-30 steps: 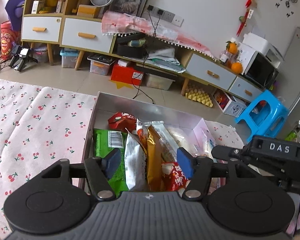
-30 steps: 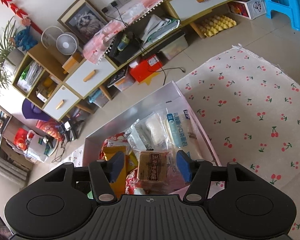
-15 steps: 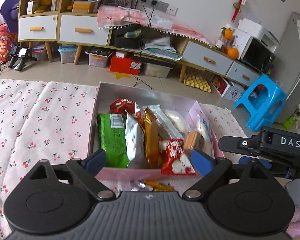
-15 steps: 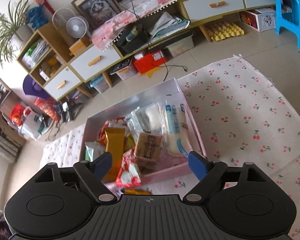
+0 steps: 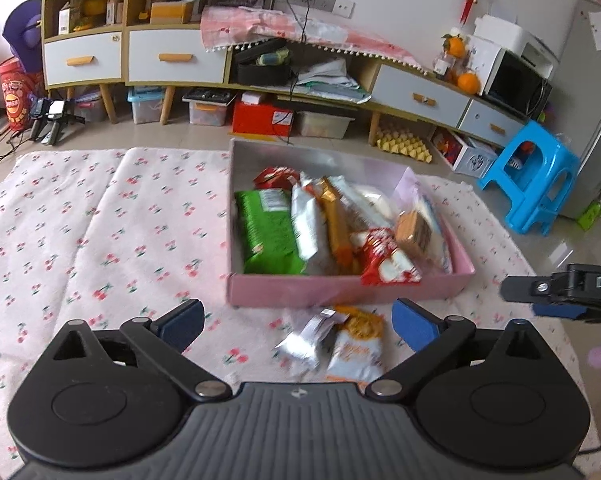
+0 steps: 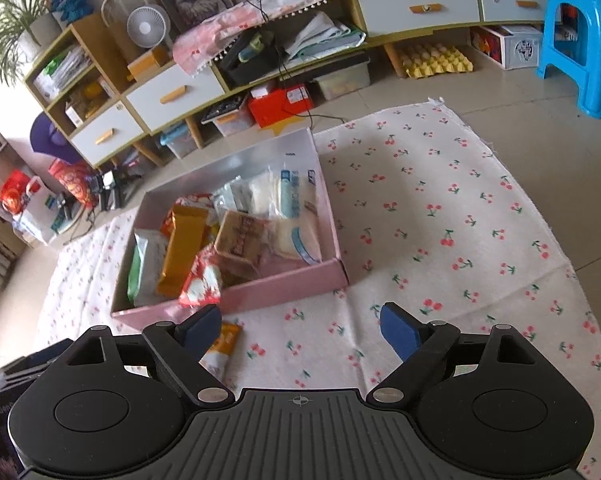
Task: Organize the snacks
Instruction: 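Withdraw both tools toward the last small packets on the cloth, then grasp the silver packet with the left tool while the right tool grasps the lotus-biscuit packet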
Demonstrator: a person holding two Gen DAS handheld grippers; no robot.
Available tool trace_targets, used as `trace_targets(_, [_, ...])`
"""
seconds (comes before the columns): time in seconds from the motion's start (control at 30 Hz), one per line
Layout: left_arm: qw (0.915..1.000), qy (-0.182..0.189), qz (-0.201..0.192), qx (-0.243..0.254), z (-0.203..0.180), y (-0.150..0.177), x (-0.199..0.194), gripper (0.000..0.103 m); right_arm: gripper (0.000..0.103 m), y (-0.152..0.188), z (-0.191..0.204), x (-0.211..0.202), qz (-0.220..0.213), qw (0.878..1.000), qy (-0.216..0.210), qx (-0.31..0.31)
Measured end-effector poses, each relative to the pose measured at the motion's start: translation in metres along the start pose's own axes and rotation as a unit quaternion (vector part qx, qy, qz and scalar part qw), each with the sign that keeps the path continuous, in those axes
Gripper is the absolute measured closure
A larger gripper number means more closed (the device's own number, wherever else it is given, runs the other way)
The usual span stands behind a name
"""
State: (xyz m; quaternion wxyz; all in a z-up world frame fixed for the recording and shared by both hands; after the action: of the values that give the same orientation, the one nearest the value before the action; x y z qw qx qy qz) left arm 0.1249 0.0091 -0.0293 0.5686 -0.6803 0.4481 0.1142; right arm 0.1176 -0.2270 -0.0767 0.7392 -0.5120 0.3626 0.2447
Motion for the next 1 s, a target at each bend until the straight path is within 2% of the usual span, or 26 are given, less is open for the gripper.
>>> trace_targets(0.47, [0.9981, -0.029, 0.014, 0.053, 0.024, 0.024, -0.015, 0.001, 0.014, 0.028, 0.014, 0.004, -0.007, 0.995, 0.021, -0.094])
trace_targets(0.67, [0.9960, -0.024, 0.008, 0.086, 0.027, 0.036, -0.005, 0.002, 0.014, 0.035, 0.024, 0.012, -0.011, 0.994, 0.020, -0.109])
trace_targets(0.77, [0.9932, -0.015, 0.007, 0.115, 0.022, 0.041, 0.002, 0.005, 0.014, 0.039, 0.032, 0.016, -0.013, 0.992, 0.018, -0.125])
trace_targets(0.87, [0.9902, -0.005, 0.005, 0.139, 0.017, 0.042, 0.010, 0.012, 0.014, 0.041, 0.039, 0.017, -0.013, 0.990, 0.019, -0.136])
trace_targets(1.0, [0.9914, 0.014, 0.007, 0.130, 0.012, 0.040, 0.022, 0.022, 0.014, 0.040, 0.041, 0.018, -0.012, 0.991, 0.017, -0.135])
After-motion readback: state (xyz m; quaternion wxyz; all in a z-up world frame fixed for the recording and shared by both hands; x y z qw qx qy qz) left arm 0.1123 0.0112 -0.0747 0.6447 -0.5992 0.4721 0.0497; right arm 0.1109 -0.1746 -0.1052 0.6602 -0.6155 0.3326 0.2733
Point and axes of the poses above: each gripper's, at about its wrist camera, not at the fingertips, and x roughly the way its jaws point, z to its left, y to its underside, the point moved 3 cm from there along x, roughly the way its jaws point, and after that the axes turned 11 degrees about y, right-handed, at the moved point
